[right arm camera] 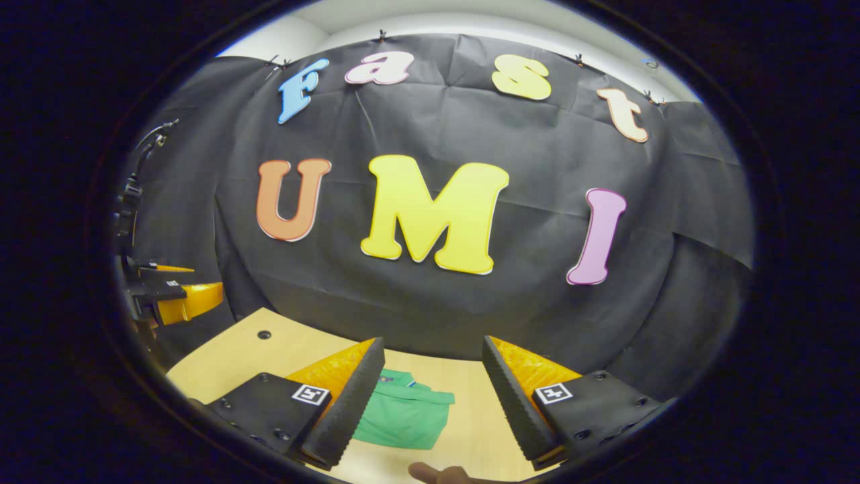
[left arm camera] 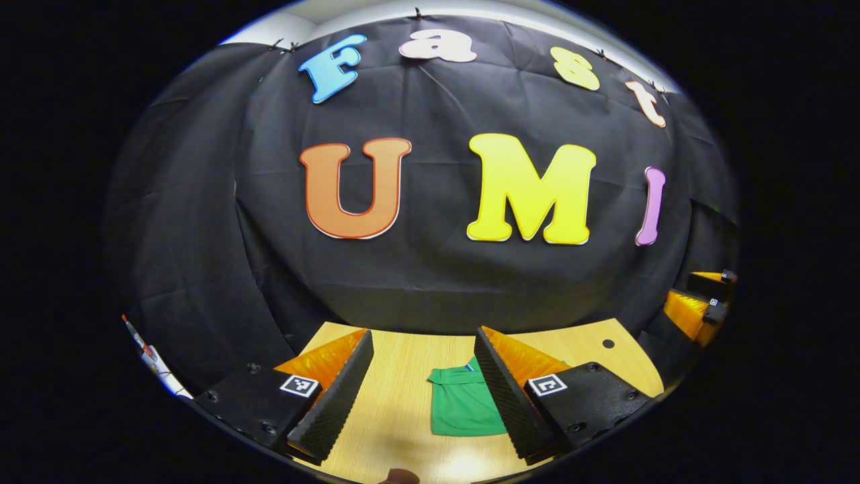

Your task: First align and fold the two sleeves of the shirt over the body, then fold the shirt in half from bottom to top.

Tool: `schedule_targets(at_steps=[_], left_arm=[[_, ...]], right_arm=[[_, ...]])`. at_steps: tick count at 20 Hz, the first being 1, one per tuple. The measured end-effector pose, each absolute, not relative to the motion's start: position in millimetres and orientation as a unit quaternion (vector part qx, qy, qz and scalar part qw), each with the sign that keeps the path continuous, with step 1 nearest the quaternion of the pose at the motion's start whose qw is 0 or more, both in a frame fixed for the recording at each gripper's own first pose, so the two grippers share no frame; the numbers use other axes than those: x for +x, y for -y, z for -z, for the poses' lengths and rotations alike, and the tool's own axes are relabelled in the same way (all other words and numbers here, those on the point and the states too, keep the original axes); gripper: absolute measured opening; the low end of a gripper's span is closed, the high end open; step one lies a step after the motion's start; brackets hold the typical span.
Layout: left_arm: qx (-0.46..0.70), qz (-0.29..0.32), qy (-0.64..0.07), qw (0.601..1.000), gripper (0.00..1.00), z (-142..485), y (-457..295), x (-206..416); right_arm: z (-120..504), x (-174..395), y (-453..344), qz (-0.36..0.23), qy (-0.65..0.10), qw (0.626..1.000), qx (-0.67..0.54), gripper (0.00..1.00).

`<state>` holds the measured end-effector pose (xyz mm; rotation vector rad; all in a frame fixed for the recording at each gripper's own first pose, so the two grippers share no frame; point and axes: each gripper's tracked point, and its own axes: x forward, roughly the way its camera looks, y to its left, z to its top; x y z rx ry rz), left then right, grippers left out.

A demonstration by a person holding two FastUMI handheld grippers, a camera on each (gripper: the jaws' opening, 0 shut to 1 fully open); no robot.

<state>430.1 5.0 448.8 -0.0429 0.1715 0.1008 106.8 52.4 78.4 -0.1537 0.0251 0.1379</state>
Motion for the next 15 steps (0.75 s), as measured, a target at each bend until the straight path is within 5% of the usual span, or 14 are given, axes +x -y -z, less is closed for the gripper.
schedule_targets(at_steps=[15], left_arm=[[-0.005, -0.033, -0.041, 0.999, 0.97, -451, -2, 321]], right_arm=[[-38, 1, -99, -0.12, -0.032, 0.991, -0.042, 0.95]])
